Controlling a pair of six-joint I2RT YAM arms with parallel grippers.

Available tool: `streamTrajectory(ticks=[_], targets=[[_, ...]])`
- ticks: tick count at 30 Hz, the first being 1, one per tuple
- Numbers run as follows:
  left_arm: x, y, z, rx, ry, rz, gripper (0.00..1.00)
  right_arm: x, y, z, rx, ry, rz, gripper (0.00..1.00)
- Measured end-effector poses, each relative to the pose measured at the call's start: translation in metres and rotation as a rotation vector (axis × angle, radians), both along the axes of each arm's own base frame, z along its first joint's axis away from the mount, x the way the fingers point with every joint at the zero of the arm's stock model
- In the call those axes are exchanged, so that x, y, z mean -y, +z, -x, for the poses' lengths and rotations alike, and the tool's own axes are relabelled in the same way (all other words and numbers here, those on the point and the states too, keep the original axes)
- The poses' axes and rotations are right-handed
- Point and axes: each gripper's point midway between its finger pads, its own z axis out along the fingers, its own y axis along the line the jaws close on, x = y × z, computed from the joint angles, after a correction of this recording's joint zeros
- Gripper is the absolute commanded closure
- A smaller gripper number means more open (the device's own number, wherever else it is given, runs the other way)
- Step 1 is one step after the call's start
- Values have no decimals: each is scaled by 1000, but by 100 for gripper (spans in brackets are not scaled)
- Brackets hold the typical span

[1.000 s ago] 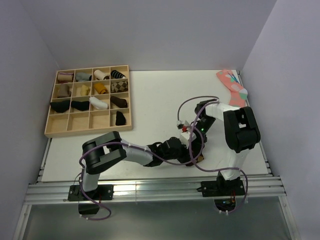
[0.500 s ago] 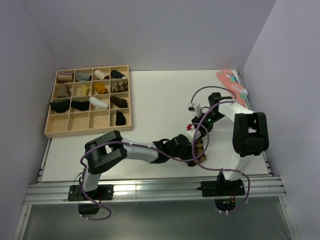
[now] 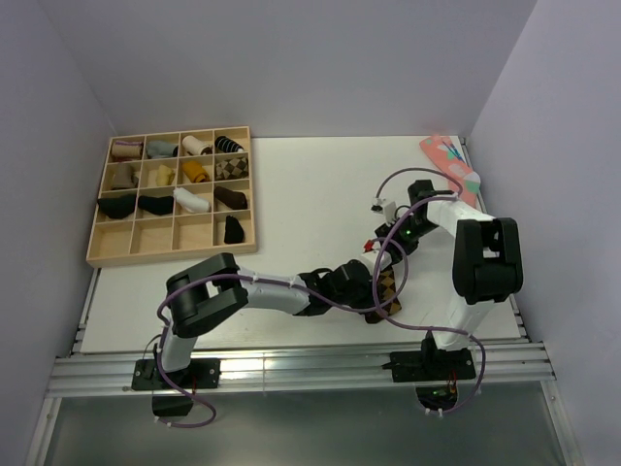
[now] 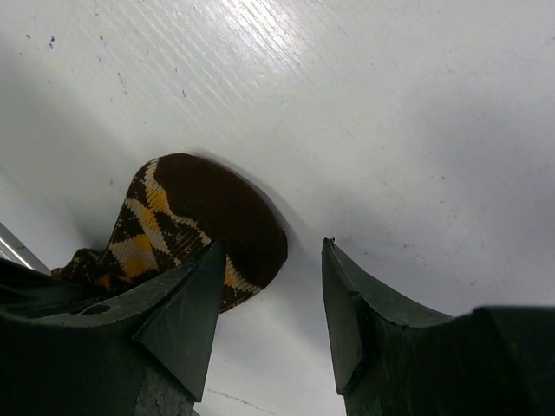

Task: Roll the socks
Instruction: Roll the sock at the center of the board.

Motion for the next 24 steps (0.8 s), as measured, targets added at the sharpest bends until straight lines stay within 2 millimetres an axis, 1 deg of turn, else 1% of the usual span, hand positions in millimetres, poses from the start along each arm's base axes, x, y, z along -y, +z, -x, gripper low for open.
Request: streamTrajectory(ticks=[6, 9, 10, 11, 13, 16, 24], targets=[[-1, 0, -4, -19, 4, -27, 100, -2, -7, 5, -27, 27, 0, 51], [-3, 0, -6, -37, 0, -40, 100, -8, -9, 9, -39, 53, 5, 57], [-2, 0, -7, -47, -5, -45, 100, -10, -10, 10, -43, 62, 6, 60], [-2, 0, -7, -56, -11, -52, 100, -13, -10, 11, -44, 77, 9, 68], [-1, -1, -7, -72, -21, -62, 100, -18, -12, 14, -52, 95, 12, 73], [0, -1, -6, -98, -41, -73, 100, -23, -13, 14, -74, 102, 11, 75], [2, -3, -8, -214, -101, -66, 100, -29, -13, 10, -131, 93, -5, 73]])
